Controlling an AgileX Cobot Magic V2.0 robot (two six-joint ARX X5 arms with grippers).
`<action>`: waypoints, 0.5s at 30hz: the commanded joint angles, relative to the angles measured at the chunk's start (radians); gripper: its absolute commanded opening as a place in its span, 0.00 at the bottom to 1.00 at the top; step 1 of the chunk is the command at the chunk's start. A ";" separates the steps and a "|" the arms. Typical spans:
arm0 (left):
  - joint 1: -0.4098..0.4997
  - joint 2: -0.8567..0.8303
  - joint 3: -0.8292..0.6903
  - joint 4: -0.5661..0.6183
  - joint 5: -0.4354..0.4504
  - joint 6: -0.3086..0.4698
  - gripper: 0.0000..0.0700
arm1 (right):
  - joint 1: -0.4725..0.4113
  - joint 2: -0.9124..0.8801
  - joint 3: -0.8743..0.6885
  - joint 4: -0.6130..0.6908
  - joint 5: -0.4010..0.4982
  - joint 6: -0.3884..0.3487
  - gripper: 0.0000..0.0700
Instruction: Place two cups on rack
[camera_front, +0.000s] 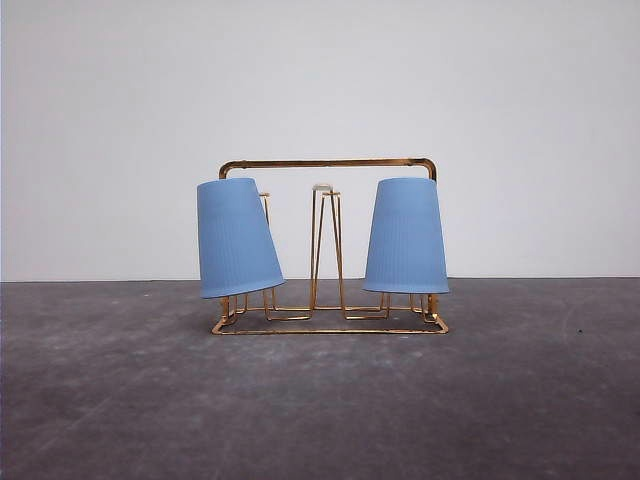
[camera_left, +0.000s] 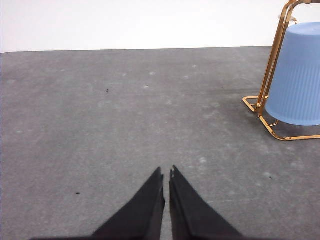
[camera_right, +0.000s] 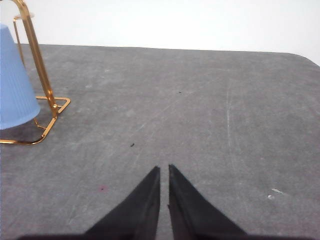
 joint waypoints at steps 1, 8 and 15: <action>0.000 -0.001 -0.014 -0.006 -0.002 0.014 0.00 | 0.002 0.000 -0.003 0.011 0.004 0.004 0.04; 0.000 -0.001 -0.014 -0.005 -0.002 0.014 0.00 | 0.002 0.000 -0.003 0.011 0.004 0.004 0.04; 0.000 -0.001 -0.014 -0.005 -0.002 0.014 0.00 | 0.002 0.000 -0.003 0.011 0.004 0.004 0.04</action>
